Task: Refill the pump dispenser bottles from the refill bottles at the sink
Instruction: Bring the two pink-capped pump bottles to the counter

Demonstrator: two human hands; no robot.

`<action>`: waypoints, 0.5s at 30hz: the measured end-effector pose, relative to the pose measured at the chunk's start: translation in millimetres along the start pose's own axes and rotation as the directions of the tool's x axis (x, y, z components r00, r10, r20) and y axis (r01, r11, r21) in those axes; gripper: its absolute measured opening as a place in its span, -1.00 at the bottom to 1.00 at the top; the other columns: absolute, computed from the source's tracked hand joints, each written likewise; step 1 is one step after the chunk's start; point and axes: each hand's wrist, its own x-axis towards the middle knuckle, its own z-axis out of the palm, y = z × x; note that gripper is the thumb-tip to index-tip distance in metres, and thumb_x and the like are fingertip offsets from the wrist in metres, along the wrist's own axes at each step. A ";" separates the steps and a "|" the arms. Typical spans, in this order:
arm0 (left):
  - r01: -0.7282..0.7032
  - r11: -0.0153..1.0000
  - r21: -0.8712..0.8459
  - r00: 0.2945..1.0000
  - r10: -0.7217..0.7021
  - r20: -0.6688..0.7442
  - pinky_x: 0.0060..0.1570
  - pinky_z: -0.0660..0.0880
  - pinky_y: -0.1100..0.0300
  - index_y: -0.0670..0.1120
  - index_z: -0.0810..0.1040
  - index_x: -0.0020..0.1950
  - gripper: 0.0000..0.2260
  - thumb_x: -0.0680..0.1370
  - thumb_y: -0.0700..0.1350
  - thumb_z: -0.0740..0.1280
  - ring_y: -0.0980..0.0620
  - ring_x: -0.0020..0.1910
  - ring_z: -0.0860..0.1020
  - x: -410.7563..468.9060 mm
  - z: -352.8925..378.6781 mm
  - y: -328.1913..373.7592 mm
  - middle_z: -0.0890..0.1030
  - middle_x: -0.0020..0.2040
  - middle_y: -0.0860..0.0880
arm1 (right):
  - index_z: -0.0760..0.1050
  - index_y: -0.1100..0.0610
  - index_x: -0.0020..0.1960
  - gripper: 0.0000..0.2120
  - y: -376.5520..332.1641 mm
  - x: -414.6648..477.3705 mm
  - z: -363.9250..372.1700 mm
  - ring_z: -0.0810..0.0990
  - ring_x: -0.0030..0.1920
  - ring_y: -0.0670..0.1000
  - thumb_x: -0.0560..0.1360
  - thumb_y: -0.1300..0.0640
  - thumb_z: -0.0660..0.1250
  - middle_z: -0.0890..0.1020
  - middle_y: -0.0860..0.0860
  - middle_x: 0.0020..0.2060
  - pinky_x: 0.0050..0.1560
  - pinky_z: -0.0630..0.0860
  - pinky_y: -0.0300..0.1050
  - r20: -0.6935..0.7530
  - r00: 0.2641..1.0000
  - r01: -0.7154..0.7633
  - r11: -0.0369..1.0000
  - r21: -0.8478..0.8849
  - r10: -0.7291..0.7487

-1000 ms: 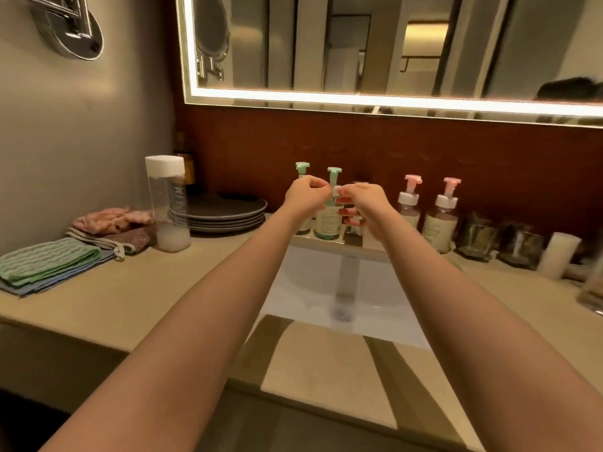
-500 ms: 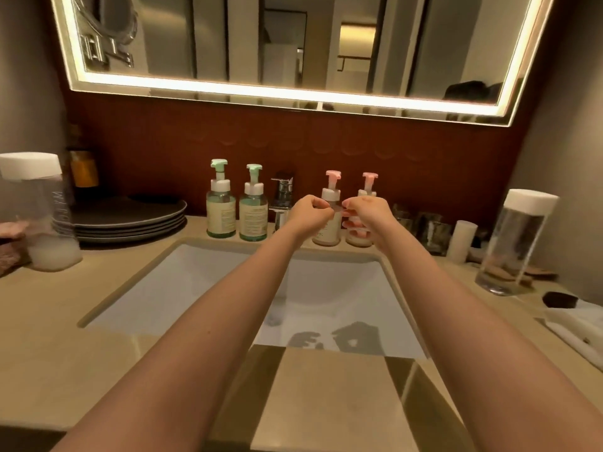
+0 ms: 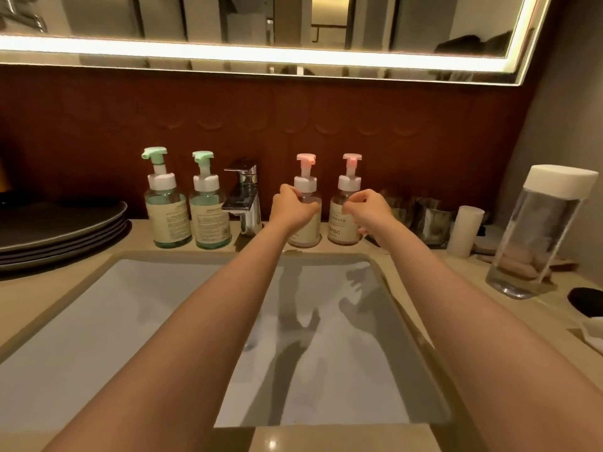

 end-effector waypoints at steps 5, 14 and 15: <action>0.020 0.999 0.032 0.994 -0.017 -0.104 0.25 0.39 -0.04 -0.11 0.18 0.37 -0.36 0.42 -0.03 0.45 -0.11 0.28 0.36 24.3 13.3 -11.5 0.32 0.32 -0.12 | 0.24 0.18 0.34 -0.47 13.4 31.3 15.5 0.43 0.25 0.14 0.47 0.06 0.36 0.40 0.13 0.26 0.20 0.44 0.04 -0.115 0.993 0.013 0.989 -0.147 -0.031; 0.049 0.998 0.051 0.999 -0.050 0.014 0.32 0.30 -0.15 -0.08 -0.05 0.48 -0.09 0.35 -0.04 0.50 -0.21 0.38 0.27 57.2 26.1 -30.4 0.24 0.42 -0.16 | 0.10 0.23 0.42 -0.26 22.4 61.3 35.2 0.27 0.38 0.17 0.43 0.04 0.43 0.25 0.16 0.38 0.29 0.33 0.06 -0.245 0.964 0.041 0.972 -0.232 -0.099; 0.044 0.997 0.067 0.999 -0.046 0.027 0.30 0.32 -0.15 -0.08 -0.04 0.48 -0.09 0.34 -0.04 0.50 -0.20 0.36 0.30 58.9 27.9 -32.2 0.27 0.40 -0.16 | 0.08 0.24 0.44 -0.25 23.3 63.7 36.6 0.27 0.38 0.17 0.43 0.04 0.42 0.25 0.17 0.39 0.30 0.33 0.06 -0.235 0.967 0.044 0.975 -0.217 -0.096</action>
